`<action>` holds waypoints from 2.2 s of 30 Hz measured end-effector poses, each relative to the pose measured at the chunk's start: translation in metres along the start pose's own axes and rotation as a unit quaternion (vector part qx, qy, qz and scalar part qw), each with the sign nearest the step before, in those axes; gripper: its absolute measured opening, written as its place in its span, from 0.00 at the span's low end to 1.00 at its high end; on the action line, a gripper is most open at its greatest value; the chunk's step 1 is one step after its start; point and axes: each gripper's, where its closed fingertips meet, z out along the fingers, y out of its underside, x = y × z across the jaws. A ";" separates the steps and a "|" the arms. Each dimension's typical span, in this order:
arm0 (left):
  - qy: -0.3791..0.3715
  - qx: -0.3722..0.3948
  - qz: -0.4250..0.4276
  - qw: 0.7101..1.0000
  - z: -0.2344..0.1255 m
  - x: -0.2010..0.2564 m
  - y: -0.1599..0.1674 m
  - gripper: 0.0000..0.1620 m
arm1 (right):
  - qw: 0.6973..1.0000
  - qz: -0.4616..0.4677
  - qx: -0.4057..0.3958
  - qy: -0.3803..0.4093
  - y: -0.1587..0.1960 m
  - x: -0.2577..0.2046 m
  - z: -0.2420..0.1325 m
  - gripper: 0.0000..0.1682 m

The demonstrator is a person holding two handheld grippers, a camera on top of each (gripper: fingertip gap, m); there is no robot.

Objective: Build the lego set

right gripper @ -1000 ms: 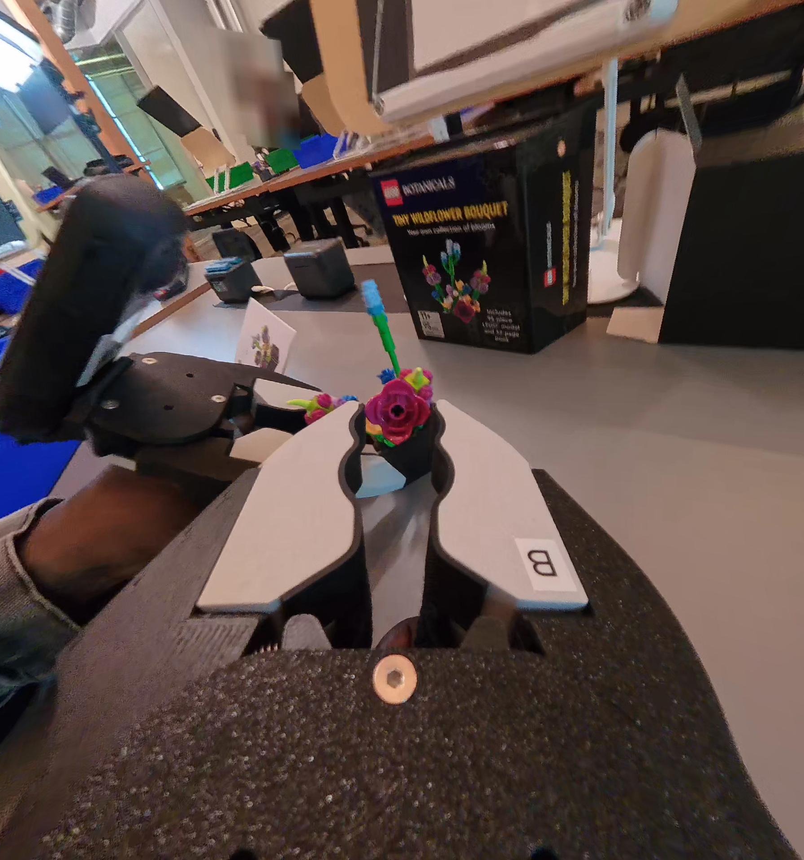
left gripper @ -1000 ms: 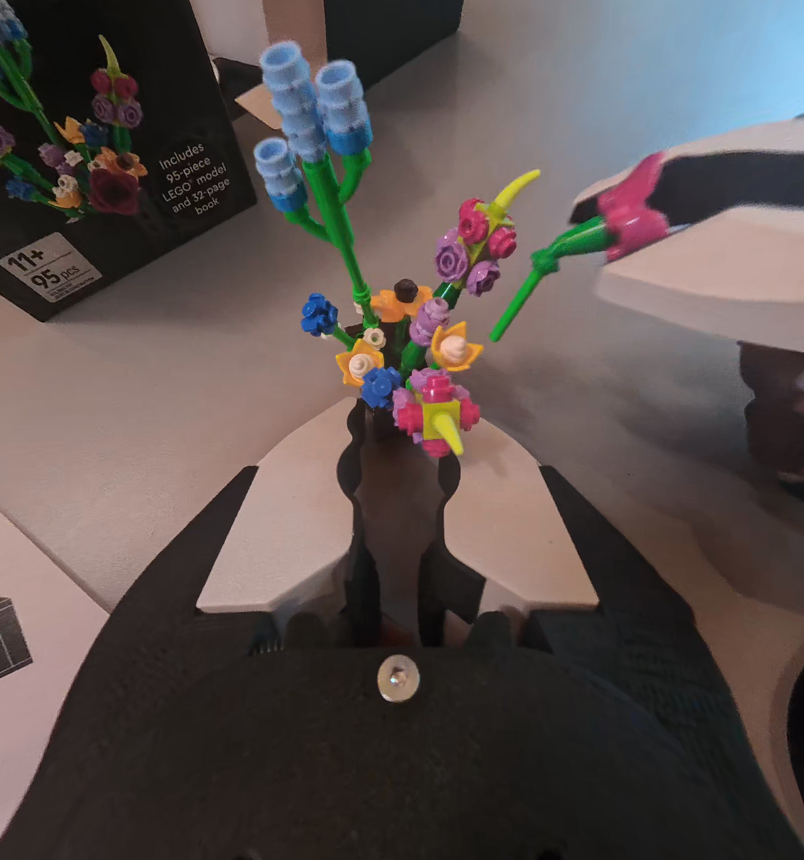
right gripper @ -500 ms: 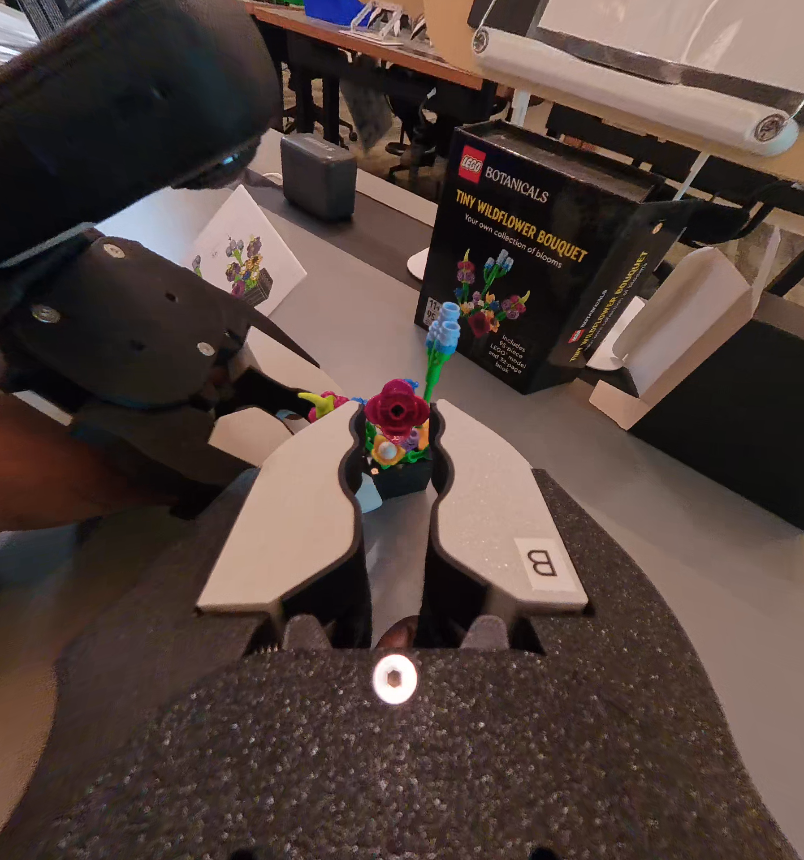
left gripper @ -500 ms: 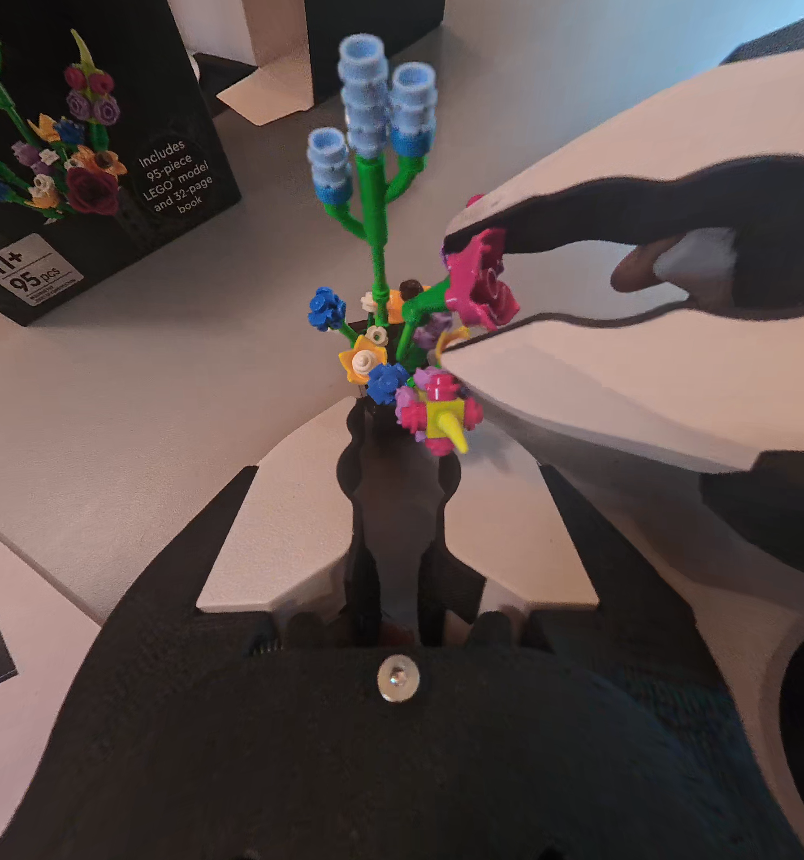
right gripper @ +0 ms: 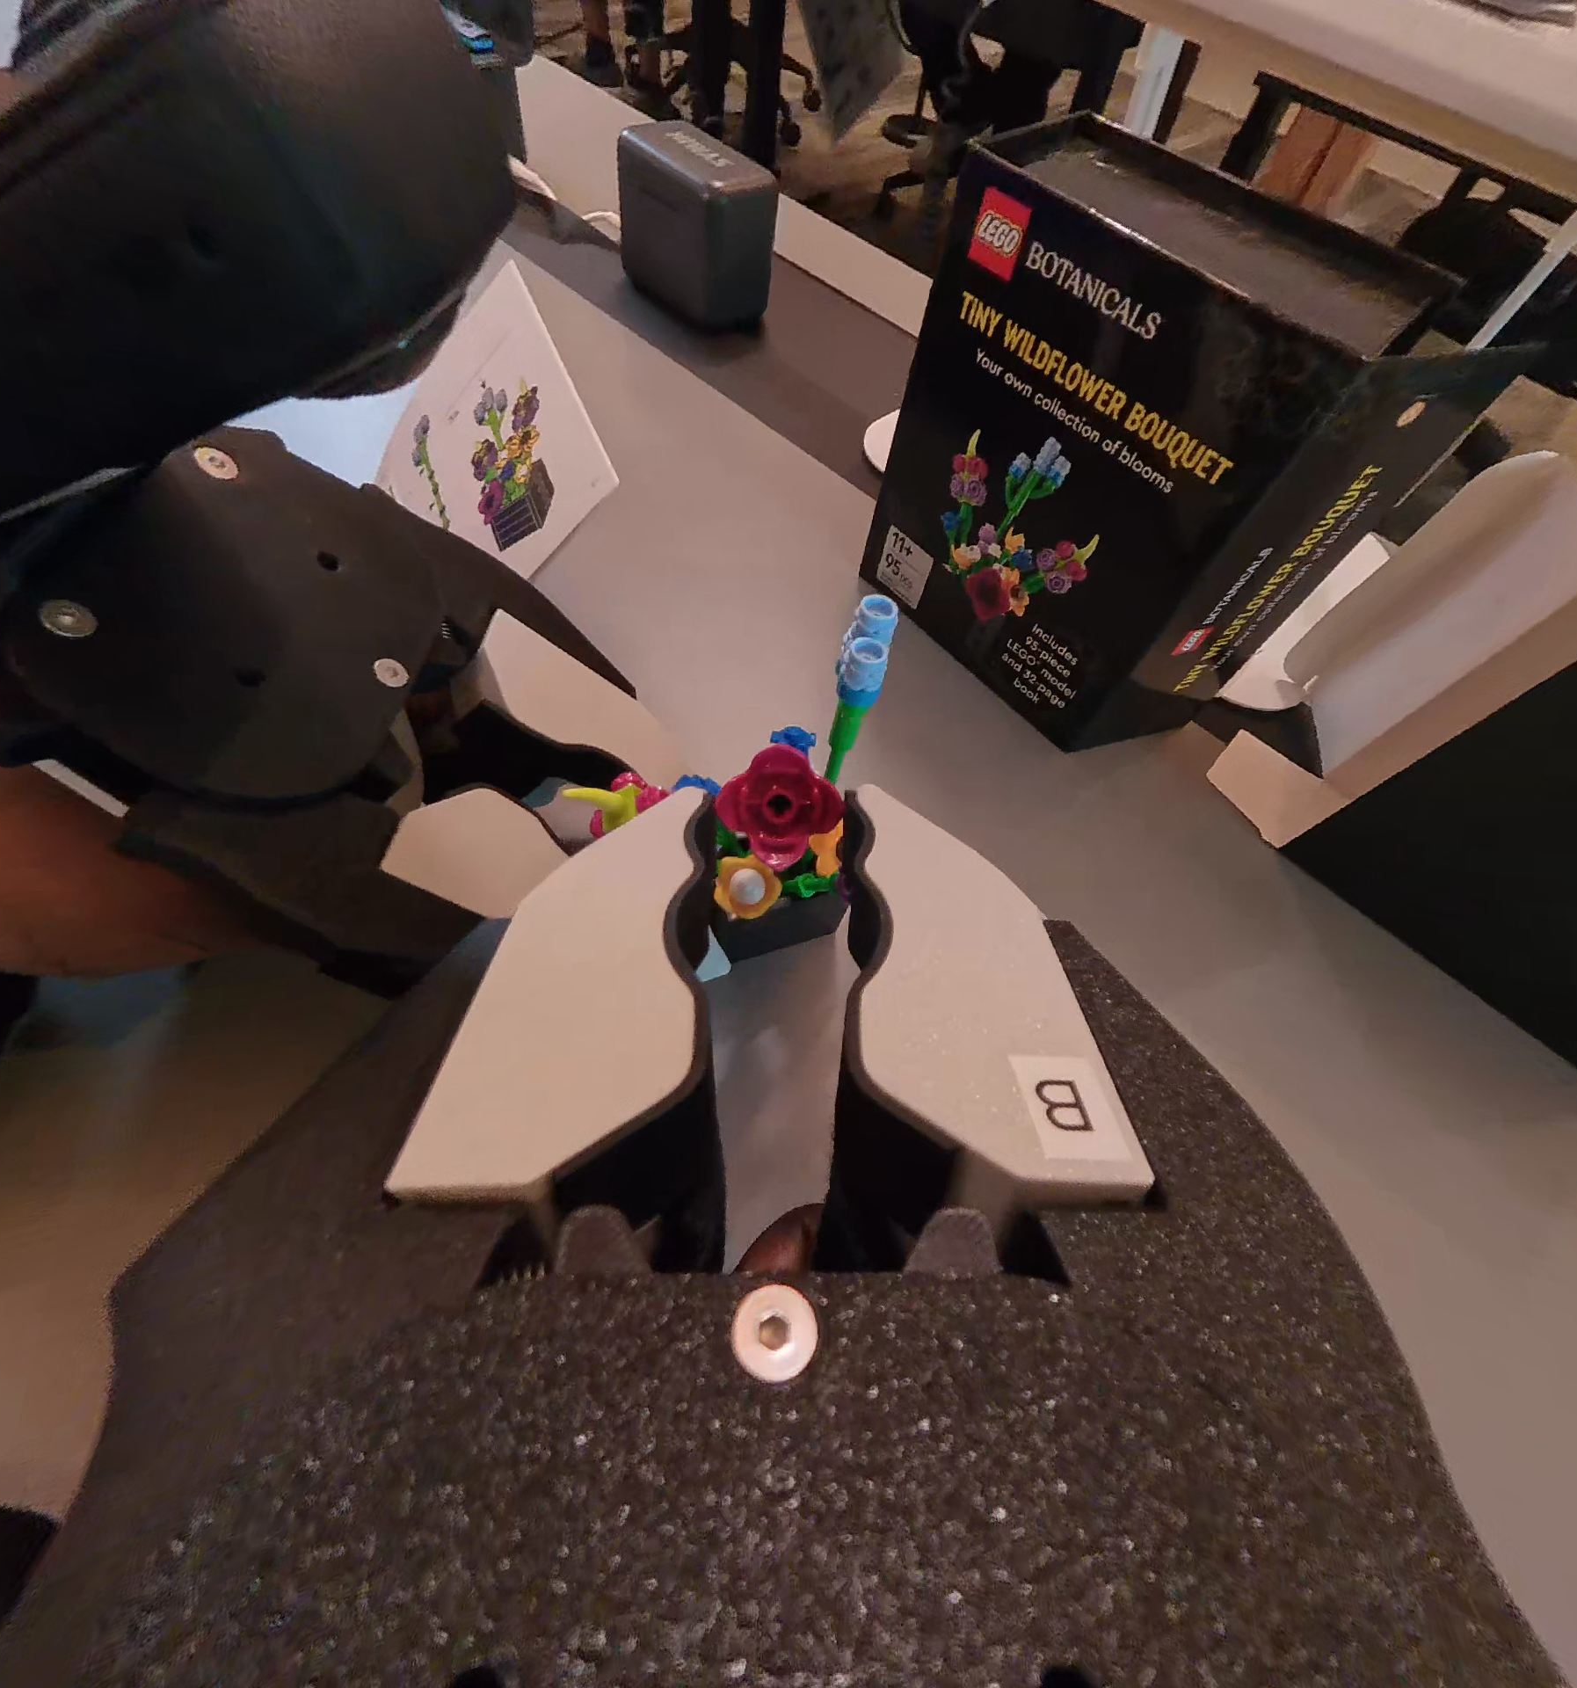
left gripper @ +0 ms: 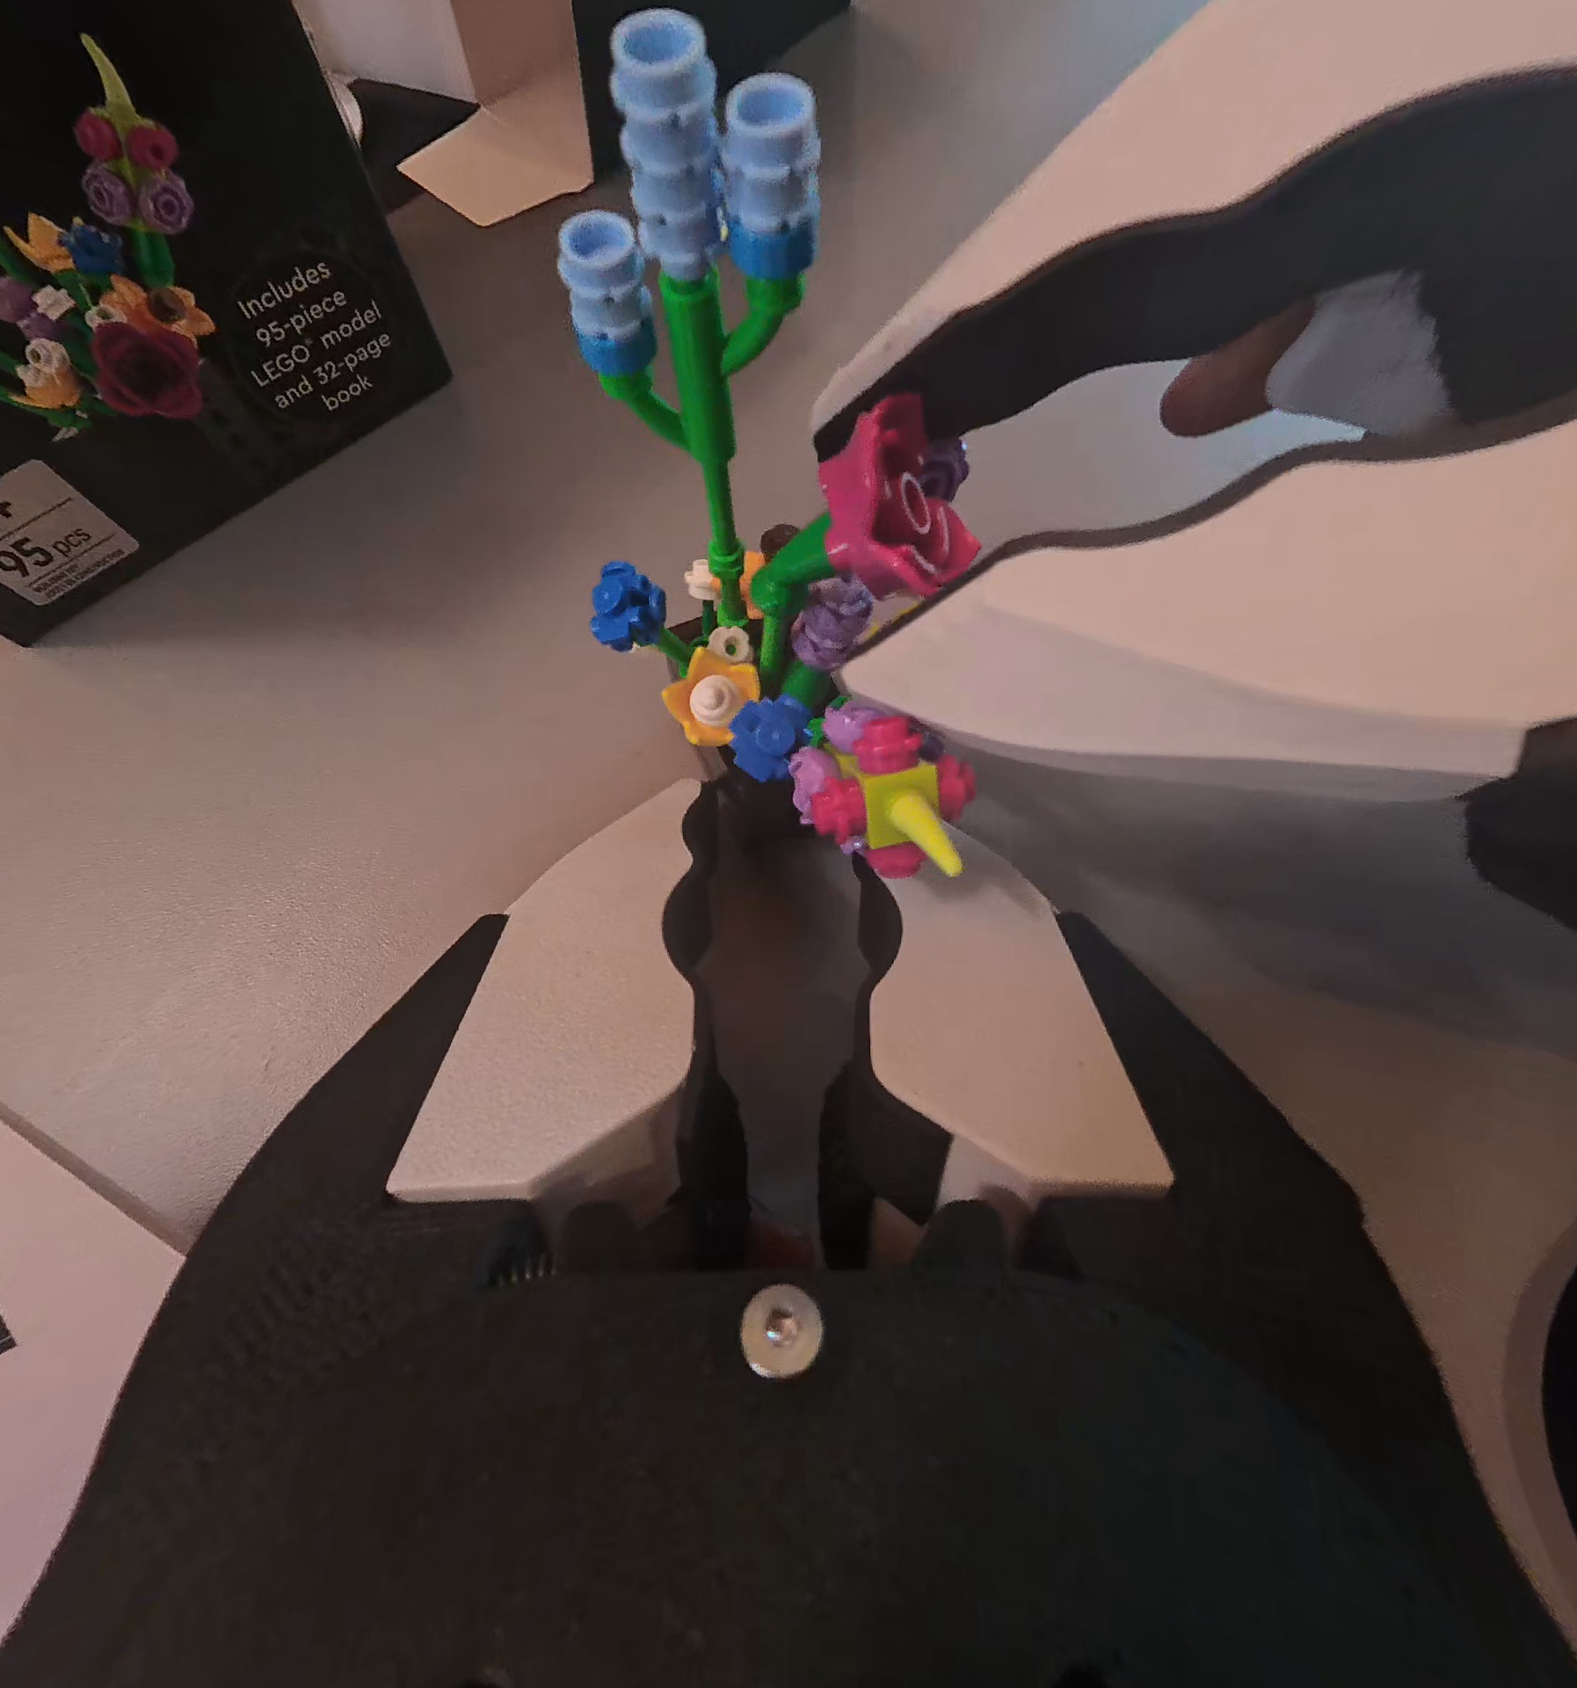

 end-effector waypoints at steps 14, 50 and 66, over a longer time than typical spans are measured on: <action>0.003 -0.009 0.007 1.000 0.002 0.002 0.002 0.18 | 1.000 0.002 0.005 -0.031 -0.005 -0.003 -0.003 0.20; 0.010 -0.013 0.007 1.000 0.002 0.004 0.003 0.17 | 0.968 -0.117 -0.062 -0.215 -0.003 -0.013 -0.007 0.09; 0.008 -0.016 0.017 1.000 0.003 0.005 0.004 0.17 | 0.973 -0.121 -0.123 -0.150 0.009 -0.002 0.001 0.07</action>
